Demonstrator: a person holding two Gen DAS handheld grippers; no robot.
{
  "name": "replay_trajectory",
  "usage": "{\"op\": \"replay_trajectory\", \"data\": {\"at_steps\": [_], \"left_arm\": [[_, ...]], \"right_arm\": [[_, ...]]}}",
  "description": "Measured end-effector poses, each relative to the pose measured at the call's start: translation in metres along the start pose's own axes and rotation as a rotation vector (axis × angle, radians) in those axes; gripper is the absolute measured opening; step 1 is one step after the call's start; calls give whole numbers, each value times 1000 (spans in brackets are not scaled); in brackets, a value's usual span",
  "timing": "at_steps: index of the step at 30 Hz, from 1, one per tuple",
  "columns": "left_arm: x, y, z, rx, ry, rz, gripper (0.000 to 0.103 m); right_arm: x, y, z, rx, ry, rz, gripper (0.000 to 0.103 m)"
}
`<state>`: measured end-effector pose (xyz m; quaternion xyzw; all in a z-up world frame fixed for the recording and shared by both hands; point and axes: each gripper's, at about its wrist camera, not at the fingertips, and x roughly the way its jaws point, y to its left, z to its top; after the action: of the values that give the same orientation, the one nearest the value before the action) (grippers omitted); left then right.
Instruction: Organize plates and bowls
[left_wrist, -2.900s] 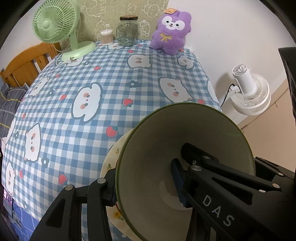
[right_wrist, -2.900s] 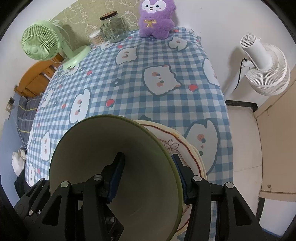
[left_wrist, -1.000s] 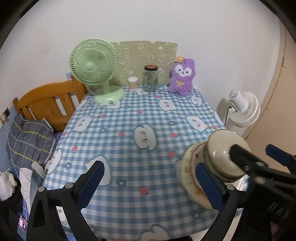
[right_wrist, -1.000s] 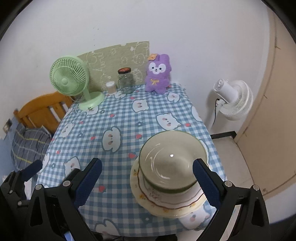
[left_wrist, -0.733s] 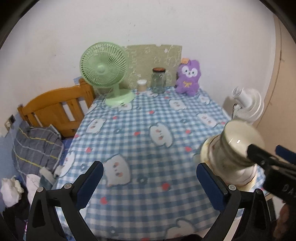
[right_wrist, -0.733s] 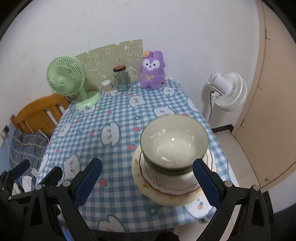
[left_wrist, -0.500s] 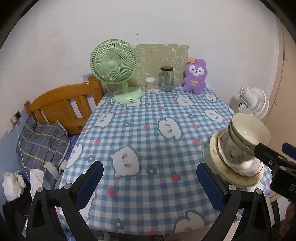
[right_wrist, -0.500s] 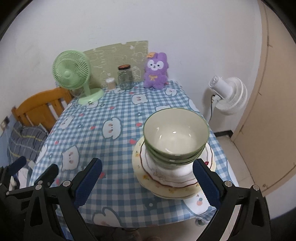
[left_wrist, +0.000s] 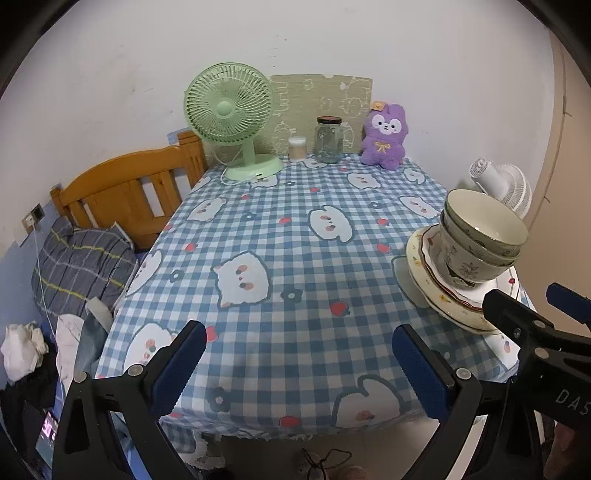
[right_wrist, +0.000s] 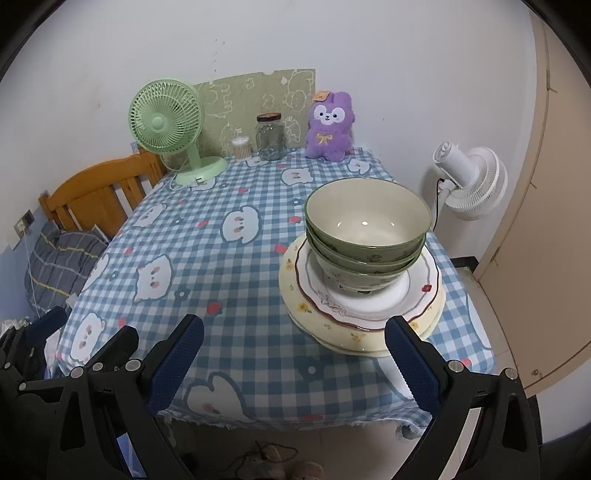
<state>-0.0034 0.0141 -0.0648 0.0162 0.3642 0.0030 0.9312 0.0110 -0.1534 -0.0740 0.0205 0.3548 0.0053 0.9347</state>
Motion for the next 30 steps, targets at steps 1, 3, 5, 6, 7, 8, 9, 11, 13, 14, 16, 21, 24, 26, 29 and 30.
{"op": "replay_trajectory", "data": {"at_steps": [1,3,5,6,7,8,9,11,13,14,16,21,24,26,29,30], "left_arm": [[-1,0,-1,-7,0,0,101],[-2,1,-2,-16,-2,-1,101],[-4,1,-2,-19,-5,5,101],[-4,2,-2,-20,-4,6,101],[-4,2,-2,-20,-2,4,101],[-4,2,-2,-23,-2,6,101],[-4,3,-2,-25,-3,6,101],[-4,3,-2,-27,-4,8,101],[-5,2,-2,-25,-5,10,101],[-5,3,-1,-28,-6,12,101],[-6,5,0,-37,-15,10,101],[-8,4,0,-34,-17,8,101],[-11,2,-1,-27,-26,8,101],[-12,2,0,-27,-31,7,101],[-13,1,1,-27,-36,3,101],[-13,0,1,-26,-39,4,101]], "right_arm": [[-1,0,0,0,-4,-1,100],[-2,-1,0,2,-10,-2,100],[-3,-1,0,5,-14,-5,100],[-3,-2,0,8,-14,-4,100],[-3,-3,-1,11,-14,-3,100],[-3,-4,-1,15,-16,-3,100],[-4,-5,-1,17,-18,-5,100],[-4,-7,-2,24,-20,-7,100],[-4,-9,-3,30,-17,-12,100],[-4,-10,-3,29,-15,-16,100],[-3,-11,-6,19,-6,-21,100],[-3,-12,-9,20,2,-21,100],[-4,-11,-9,17,-3,-20,100],[-6,-12,-9,18,-5,-18,100],[-8,-12,-9,18,-11,-17,100],[-9,-12,-8,18,-13,-18,100]]}}
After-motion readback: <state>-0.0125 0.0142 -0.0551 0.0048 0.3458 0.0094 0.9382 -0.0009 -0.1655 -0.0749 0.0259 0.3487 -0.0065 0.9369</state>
